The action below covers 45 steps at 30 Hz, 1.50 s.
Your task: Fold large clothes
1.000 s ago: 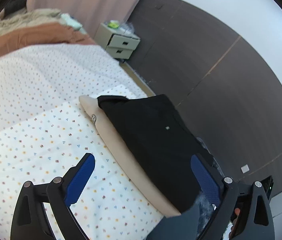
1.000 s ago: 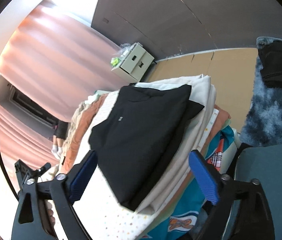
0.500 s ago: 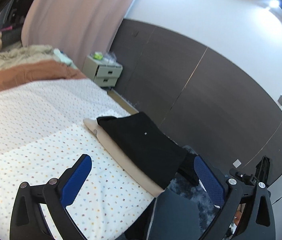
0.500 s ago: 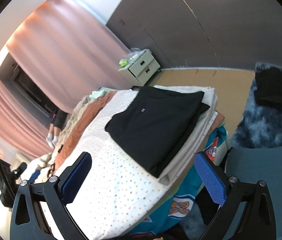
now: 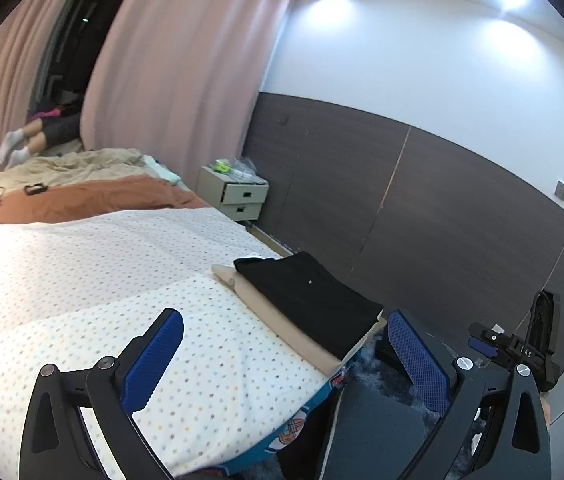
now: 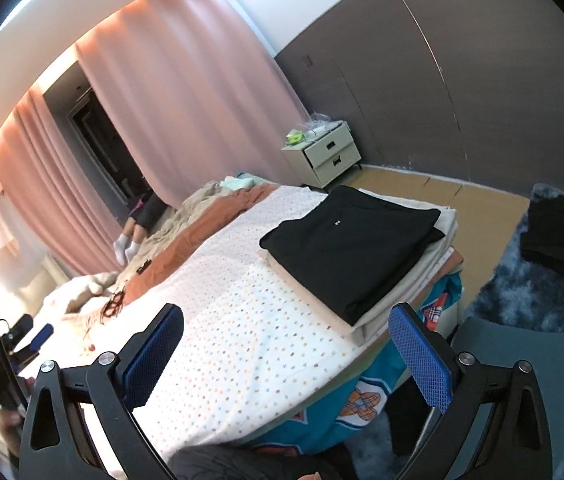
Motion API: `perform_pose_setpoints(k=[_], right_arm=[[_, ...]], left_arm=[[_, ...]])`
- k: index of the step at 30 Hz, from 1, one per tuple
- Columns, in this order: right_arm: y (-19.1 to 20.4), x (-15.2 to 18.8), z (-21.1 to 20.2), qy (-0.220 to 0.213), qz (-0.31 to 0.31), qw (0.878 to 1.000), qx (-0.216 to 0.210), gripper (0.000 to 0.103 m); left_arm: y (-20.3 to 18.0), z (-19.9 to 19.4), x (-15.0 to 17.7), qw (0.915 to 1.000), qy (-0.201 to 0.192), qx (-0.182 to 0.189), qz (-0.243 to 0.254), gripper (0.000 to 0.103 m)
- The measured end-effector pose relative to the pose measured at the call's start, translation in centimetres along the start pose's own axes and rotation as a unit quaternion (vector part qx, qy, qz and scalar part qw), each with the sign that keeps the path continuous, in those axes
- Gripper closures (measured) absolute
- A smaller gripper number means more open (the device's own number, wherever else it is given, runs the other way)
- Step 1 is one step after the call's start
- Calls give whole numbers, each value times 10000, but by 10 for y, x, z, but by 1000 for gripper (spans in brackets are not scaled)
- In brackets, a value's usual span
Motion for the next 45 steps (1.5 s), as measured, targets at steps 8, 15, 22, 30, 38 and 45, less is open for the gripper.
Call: perform_pose_setpoints(k=[8, 15, 22, 30, 38, 45], right_arm=[[27, 32, -35, -109, -278, 9993, -241, 0], [49, 53, -69, -191, -634, 9970, -407, 0], [72, 76, -98, -210, -1053, 9930, -498, 0], [85, 106, -117, -124, -1456, 9878, -545, 0], [89, 129, -126, -137, -1670, 9846, -506, 0], [100, 139, -134, -238, -1876, 9803, -564, 0]], left_arm=[[0, -55, 30, 9995, -220, -216, -15, 0], [2, -89, 63, 9991, -272, -317, -88, 0], [13, -122, 99, 9974, -443, -543, -154, 0], [23, -160, 133, 9937, -687, -875, -126, 0], [13, -192, 160, 9874, -860, -1284, 348, 0], [6, -206, 178, 9847, -871, -1413, 535, 0]])
Point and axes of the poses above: each gripper's, at about its wrist camera, not at the fingertips, and z roughly the way its jaws point, y to its left, x to its underside, the point moved 9 cm from there along z, roughly the way its jaws point, and after that the axes turned 7 degrees about -z, right-handed, at the moved point
